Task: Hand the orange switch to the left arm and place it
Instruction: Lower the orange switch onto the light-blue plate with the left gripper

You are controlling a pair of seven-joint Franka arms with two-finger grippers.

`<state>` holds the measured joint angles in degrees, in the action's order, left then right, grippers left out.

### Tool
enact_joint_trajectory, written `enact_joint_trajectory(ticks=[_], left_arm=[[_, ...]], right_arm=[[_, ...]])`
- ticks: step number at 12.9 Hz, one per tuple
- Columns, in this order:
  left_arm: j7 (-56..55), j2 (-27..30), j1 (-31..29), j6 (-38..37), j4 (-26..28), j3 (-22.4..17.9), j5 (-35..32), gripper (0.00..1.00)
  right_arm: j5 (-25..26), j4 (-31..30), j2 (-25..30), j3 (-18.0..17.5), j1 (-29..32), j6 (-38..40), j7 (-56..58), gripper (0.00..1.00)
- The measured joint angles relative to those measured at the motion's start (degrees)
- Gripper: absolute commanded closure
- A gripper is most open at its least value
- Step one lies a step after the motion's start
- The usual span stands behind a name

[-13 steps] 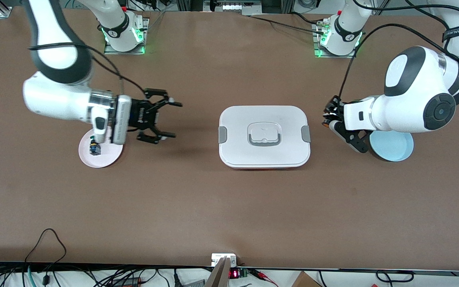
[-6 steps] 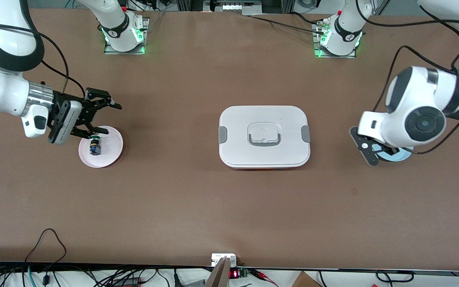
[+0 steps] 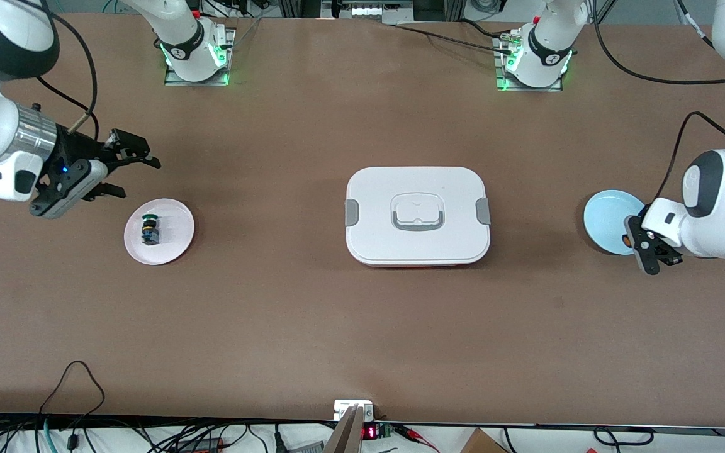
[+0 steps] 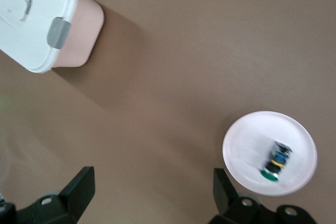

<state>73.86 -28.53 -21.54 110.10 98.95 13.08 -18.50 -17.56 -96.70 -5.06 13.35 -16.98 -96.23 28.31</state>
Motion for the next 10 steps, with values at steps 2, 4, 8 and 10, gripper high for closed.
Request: enact_joint_trajectory(ticks=[2, 4, 8, 10], left_arm=[[0.45, -0.34, -0.83, 3.73, 4.19, 0.14, -2.95, 0.82], [0.45, -0.39, -1.01, 5.98, 7.65, 0.17, -3.44, 0.79], [6.13, -2.29, -4.1, 12.95, 10.84, 0.15, -3.73, 0.77], [8.54, -3.56, -5.46, 14.73, 10.87, 0.16, -3.74, 0.66]], right_arm=[[3.88, 2.41, 0.55, 0.0, -1.16, 2.49, -5.09, 0.0], [8.32, 3.92, 0.82, -0.01, -2.42, 2.72, -7.57, 0.0], [12.29, 4.67, 0.87, 0.4, -1.92, 0.97, -8.77, 0.0], [12.28, 4.64, 0.76, 0.59, -0.46, 0.17, -8.81, 0.0]])
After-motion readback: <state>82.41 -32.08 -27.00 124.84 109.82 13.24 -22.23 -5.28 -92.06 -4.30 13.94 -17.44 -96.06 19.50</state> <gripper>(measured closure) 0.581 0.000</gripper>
